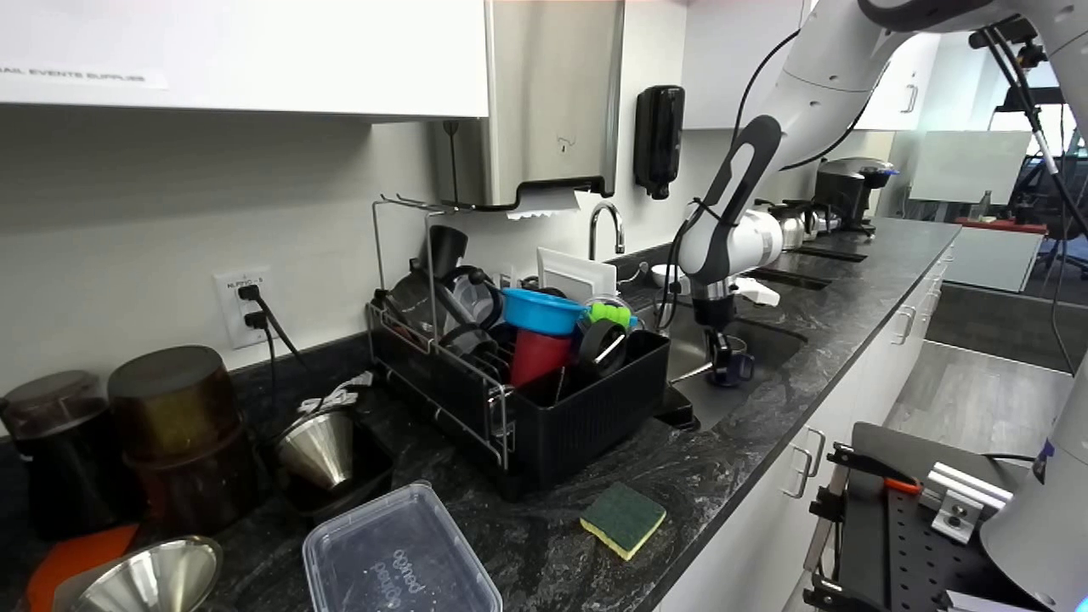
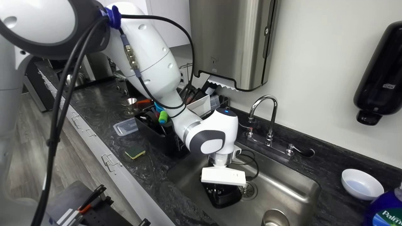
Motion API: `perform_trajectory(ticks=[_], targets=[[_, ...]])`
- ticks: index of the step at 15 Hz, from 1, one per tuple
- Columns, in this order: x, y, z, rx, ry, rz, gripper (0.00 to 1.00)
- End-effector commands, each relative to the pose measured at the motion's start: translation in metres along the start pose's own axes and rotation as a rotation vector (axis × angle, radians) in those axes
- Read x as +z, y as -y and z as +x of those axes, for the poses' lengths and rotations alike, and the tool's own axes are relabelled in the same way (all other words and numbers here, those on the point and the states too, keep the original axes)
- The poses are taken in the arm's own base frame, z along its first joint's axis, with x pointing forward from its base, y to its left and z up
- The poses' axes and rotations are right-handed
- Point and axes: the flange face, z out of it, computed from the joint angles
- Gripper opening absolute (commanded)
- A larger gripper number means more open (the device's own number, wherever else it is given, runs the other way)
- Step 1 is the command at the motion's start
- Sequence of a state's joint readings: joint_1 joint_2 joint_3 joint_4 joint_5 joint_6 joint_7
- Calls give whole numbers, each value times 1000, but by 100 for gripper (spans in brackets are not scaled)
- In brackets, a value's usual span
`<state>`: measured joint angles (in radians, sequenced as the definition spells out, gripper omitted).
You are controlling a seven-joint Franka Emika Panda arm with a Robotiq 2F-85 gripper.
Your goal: Remove the knife from the dish rack and put it in the sink
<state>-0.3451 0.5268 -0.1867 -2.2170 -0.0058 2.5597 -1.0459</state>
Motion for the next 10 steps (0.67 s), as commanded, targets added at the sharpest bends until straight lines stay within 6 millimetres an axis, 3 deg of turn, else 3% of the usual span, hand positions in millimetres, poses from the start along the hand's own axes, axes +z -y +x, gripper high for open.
perform_trajectory(ticks=[1, 7, 8, 9, 10], targets=[[6, -8, 6, 7, -3, -18, 3], [11, -12, 13, 21, -1, -21, 3], [12, -12, 13, 24, 1, -21, 10], [13, -12, 14, 29, 2, -20, 38], [13, -13, 15, 36, 2, -19, 39]])
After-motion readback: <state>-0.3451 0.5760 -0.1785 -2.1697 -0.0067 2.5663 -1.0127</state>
